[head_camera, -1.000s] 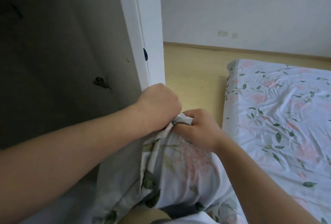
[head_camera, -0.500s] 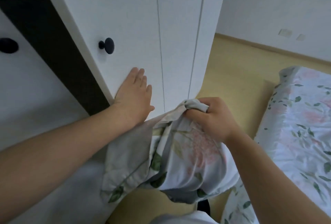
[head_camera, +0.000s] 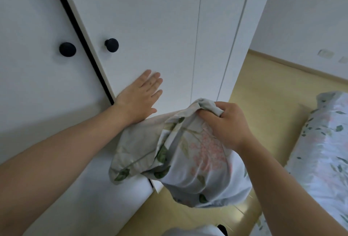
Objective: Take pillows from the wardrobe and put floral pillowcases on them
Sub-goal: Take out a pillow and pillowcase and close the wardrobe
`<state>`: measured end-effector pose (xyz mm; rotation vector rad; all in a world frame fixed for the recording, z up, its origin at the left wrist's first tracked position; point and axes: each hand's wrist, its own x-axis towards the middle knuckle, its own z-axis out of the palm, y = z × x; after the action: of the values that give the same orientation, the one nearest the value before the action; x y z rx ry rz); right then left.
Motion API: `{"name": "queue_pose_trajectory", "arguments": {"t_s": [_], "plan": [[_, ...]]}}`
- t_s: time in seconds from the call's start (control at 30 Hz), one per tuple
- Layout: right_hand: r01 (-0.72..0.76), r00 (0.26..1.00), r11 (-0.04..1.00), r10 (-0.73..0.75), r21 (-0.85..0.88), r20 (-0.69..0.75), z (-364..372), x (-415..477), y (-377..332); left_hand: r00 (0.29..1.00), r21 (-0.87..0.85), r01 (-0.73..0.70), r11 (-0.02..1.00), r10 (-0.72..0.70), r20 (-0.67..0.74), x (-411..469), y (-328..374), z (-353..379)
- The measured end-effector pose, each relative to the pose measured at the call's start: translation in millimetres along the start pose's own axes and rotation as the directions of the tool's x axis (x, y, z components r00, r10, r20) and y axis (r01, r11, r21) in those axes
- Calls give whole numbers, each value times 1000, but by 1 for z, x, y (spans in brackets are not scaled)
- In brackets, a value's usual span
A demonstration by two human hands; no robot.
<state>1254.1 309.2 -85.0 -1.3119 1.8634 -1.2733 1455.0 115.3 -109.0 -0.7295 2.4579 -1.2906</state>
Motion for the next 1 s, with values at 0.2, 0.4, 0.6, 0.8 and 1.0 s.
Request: {"name": "queue_pose_trajectory", "arguments": {"t_s": [0.2, 0.4, 0.6, 0.8, 1.0], "plan": [[-29, 998, 999, 28, -23, -54, 8, 4, -2, 1000, 9, -18, 1000, 18, -12, 0, -16, 23], [-46, 995, 999, 47, 6, -92, 12, 2, 3, 997, 1, -24, 1000, 24, 67, 0, -19, 25], [-93, 982, 996, 91, 0, -162, 2, 0, 16, 977, -757, 148, 637, 26, 212, 8, 16, 5], [-220, 921, 975, 203, -14, -334, -33, 1, 55, 925, -990, 63, 128, 366, 106, 45, 55, -28], [-320, 863, 943, 329, 89, -385, -75, -7, 108, 897, -871, -67, 487, 412, 161, 110, 127, -57]]}}
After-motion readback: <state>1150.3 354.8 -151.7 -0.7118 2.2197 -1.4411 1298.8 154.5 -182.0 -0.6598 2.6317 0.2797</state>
